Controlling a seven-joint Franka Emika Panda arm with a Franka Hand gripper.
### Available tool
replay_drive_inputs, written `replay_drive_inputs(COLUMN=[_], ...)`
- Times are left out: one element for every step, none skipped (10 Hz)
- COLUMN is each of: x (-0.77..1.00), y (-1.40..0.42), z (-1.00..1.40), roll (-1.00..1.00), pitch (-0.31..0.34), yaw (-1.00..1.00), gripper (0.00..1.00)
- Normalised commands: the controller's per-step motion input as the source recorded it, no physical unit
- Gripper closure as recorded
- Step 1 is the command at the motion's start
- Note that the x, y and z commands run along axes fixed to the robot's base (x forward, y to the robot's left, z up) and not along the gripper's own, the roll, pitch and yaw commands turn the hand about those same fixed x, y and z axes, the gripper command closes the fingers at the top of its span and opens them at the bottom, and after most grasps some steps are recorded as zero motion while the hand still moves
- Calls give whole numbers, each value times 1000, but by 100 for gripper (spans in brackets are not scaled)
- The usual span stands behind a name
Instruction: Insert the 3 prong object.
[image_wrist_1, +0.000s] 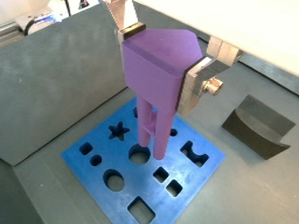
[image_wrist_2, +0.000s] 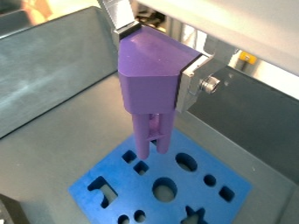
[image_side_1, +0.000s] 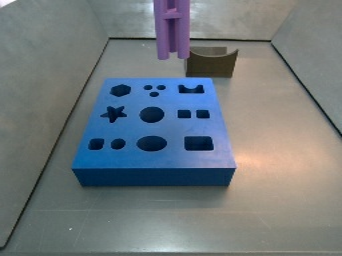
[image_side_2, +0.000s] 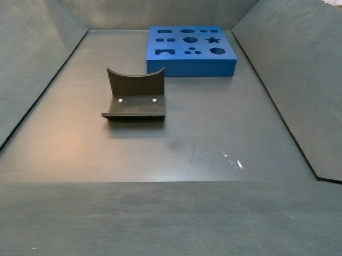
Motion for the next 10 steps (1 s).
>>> replay_drive_inputs(x=[-246,-271,-294,-354,-389,-426,-426,-377,-289,-117], y=[214,254,300,443,509,600,591,503,311,0], z=[-226,-274,-297,-306,-306,-320,-334,-311,-286,-223], roll=[0,0,13,7,6,4,0,0,0,0], pitch=[-36,-11,0,0,0,0,0,-1,-14,-54], yaw=[-777,-740,-691,-543,-474,-371,-383,-480,-683,-1000], gripper=[100,100,100,100,100,100,100,100,100,100])
